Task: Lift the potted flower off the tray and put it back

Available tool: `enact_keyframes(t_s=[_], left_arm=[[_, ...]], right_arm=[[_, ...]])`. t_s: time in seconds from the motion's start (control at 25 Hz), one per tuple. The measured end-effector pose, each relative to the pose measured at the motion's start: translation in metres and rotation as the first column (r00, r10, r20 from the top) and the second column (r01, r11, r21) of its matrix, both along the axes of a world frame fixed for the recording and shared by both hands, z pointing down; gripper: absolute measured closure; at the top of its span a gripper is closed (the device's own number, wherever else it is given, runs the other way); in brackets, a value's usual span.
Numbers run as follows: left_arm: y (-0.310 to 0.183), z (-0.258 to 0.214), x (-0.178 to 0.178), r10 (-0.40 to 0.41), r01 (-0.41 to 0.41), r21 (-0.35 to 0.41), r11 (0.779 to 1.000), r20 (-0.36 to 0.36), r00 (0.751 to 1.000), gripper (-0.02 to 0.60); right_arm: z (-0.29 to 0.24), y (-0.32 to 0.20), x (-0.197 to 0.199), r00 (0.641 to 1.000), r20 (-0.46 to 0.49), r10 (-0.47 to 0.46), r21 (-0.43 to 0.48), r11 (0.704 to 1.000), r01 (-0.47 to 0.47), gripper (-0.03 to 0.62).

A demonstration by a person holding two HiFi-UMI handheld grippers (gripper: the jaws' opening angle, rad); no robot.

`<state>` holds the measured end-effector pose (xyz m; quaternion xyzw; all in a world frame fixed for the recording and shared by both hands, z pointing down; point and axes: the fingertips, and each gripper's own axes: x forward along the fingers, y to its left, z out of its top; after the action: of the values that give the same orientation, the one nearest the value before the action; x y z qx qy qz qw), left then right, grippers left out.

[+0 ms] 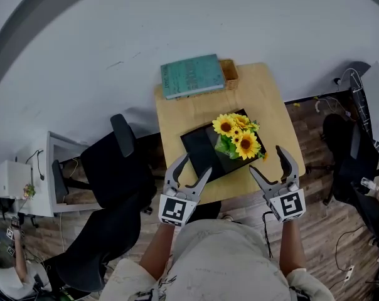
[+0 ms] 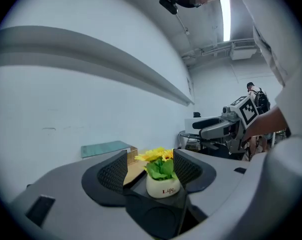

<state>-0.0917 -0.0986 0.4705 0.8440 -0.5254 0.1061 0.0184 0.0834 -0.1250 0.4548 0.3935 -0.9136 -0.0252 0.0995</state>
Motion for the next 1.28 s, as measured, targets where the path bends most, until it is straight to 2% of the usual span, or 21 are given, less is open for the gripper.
enact_keyframes(t_s=[0.24, 0.48, 0.64, 1.28], left_arm=[[-0.011, -0.048, -0.010, -0.050, 0.053, 0.095, 0.994, -0.042, 0.998, 0.293], [-0.013, -0.091, -0.015, -0.083, 0.080, 0.198, 0.977, 0.007, 0.997, 0.293], [-0.013, -0.110, -0.016, -0.092, 0.077, 0.265, 0.961, 0.045, 0.995, 0.293], [-0.017, -0.115, -0.013, -0.097, 0.083, 0.265, 0.961, 0.039, 0.995, 0.295]], right_arm=[[-0.062, -0.009, -0.009, 0.998, 0.061, -0.013, 0.135, 0.991, 0.005, 0.200], [-0.117, -0.008, -0.015, 0.995, 0.095, -0.038, 0.264, 0.964, 0.011, 0.200], [-0.133, -0.008, -0.016, 0.995, 0.098, -0.033, 0.307, 0.952, 0.002, 0.200], [-0.132, -0.012, -0.017, 0.993, 0.107, -0.040, 0.309, 0.951, 0.005, 0.200]])
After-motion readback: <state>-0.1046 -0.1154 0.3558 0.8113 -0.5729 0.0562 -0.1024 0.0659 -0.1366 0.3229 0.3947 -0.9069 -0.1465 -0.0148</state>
